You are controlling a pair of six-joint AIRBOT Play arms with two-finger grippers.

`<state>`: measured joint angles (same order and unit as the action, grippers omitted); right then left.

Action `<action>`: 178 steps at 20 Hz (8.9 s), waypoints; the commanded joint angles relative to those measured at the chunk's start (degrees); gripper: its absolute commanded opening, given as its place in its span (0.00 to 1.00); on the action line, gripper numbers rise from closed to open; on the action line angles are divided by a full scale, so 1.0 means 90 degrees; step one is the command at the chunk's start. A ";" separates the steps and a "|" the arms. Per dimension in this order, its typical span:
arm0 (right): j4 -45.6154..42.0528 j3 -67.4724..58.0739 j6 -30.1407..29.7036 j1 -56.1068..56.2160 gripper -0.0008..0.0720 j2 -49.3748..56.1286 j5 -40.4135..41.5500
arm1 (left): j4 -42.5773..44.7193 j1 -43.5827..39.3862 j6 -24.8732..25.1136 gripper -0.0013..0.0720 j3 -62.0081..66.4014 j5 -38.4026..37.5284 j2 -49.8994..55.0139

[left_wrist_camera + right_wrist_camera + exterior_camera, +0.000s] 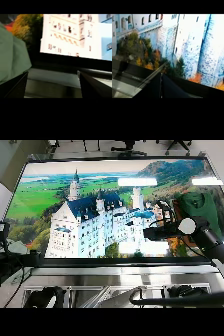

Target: Fold the shirts.

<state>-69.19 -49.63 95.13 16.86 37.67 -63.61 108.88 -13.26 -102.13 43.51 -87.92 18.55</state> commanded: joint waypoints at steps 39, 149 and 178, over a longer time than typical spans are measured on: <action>0.0000 0.0000 -0.0002 0.0007 0.04 0.0049 0.0187 | -0.4269 -0.0085 0.1141 0.03 0.3793 0.2399 0.3196; 0.2006 0.2985 0.0612 -0.1732 0.71 0.0180 0.0986 | -0.4099 0.2305 0.3247 0.03 0.3300 0.3716 0.7254; 0.3638 -0.6540 -0.2669 -0.3342 0.43 0.6084 -0.1734 | -0.3740 0.2698 0.2249 0.94 0.1722 0.1530 0.5926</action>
<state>-35.94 -108.29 69.65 -9.34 96.18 -70.28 75.02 5.78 -82.89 54.81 -71.64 71.99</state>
